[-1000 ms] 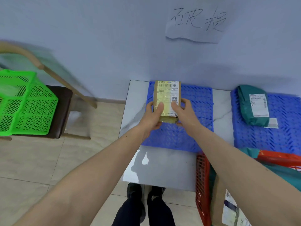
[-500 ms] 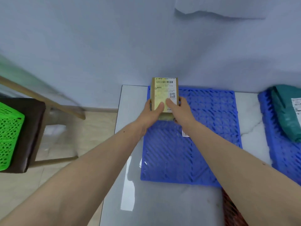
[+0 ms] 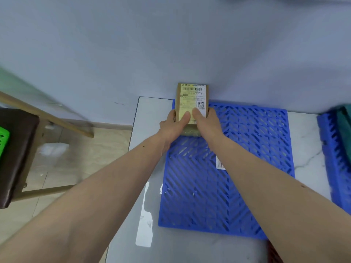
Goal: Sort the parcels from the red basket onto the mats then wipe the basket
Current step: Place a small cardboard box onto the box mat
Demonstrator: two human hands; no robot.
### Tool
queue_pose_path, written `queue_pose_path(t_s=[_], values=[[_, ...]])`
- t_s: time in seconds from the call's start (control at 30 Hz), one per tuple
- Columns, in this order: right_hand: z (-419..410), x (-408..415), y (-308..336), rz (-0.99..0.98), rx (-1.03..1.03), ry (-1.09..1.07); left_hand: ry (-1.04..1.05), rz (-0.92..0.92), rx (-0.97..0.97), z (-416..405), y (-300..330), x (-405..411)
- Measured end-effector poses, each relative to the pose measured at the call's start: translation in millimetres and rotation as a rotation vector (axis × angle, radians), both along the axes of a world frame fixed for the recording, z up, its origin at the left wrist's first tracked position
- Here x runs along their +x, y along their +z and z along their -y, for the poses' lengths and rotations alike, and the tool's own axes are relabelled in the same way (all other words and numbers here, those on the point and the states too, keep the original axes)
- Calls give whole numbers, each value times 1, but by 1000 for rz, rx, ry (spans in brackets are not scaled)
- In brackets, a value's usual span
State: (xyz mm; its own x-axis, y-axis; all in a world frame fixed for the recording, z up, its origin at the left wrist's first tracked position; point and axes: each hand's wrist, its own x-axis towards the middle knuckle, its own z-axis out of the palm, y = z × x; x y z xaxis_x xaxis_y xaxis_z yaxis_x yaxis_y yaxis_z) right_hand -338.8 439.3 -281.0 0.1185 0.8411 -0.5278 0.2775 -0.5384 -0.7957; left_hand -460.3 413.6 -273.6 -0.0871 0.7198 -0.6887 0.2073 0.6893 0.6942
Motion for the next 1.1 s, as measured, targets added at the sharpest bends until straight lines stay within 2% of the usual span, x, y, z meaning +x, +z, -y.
queue_pose_path(t_s=[0.2, 0.53, 0.8, 1.1], values=[[0, 2, -1, 14, -16, 16, 22, 20, 2, -1, 2, 0], [21, 21, 38, 88, -43, 49, 20, -87, -19, 8, 30, -4], [60, 48, 113, 108, -3, 72, 63, -203, 92, 41, 106, 8], [127, 81, 204, 150, 15, 199, 71, -189, 199, 111, 190, 40]])
